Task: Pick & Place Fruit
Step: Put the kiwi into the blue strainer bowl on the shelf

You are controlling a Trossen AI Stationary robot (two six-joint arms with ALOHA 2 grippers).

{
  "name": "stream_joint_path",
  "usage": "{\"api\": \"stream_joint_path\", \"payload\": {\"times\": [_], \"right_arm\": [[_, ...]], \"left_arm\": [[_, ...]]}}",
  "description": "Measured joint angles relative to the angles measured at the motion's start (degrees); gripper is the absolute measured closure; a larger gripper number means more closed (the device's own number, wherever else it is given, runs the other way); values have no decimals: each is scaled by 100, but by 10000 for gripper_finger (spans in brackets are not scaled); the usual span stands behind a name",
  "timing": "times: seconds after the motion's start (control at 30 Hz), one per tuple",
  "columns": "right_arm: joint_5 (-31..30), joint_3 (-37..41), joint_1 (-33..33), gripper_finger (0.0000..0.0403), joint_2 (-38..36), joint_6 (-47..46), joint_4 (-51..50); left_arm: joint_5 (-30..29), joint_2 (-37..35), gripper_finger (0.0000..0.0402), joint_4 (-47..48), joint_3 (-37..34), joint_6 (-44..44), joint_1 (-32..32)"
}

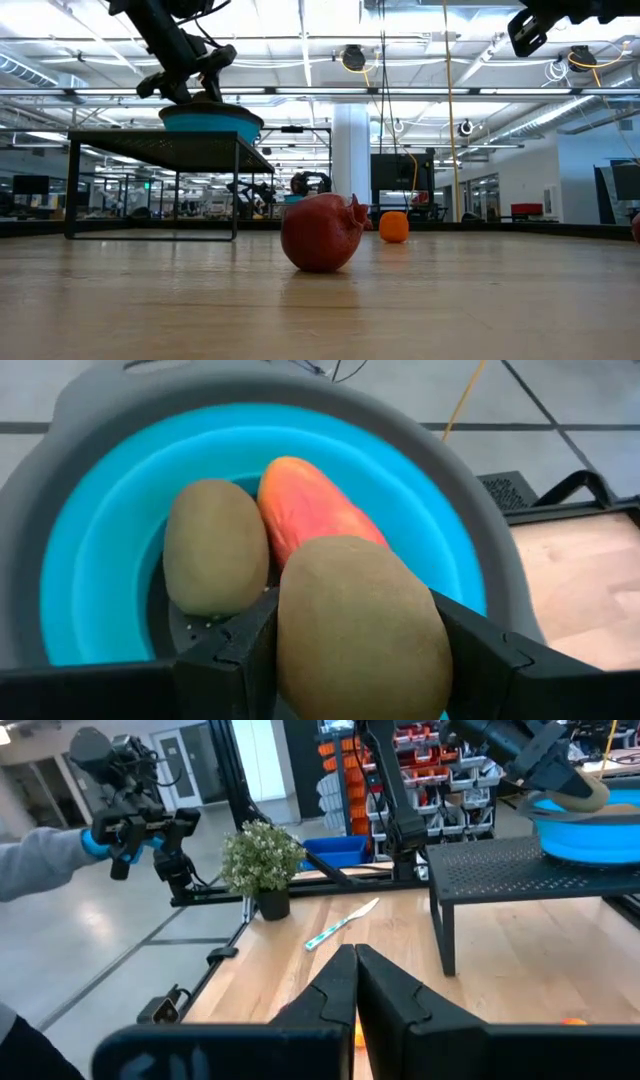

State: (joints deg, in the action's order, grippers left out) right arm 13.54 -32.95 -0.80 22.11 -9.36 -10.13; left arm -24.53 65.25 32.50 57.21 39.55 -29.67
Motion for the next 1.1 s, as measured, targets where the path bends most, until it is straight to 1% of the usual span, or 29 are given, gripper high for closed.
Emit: {"api": "stream_joint_path", "payload": {"times": [0.3,0.73,0.97,1.1], "right_arm": [[3,0,0,402,0,104,-158],[-12,0,0,401,0,150,-153],[-19,0,0,401,0,150,-149],[-21,0,0,402,0,150,-147]], "left_arm": [[-1,0,202,56,0,-34,2],[53,0,202,56,0,-910,17],[354,0,202,62,0,-1065,7],[356,0,201,62,0,-1216,7]]}}
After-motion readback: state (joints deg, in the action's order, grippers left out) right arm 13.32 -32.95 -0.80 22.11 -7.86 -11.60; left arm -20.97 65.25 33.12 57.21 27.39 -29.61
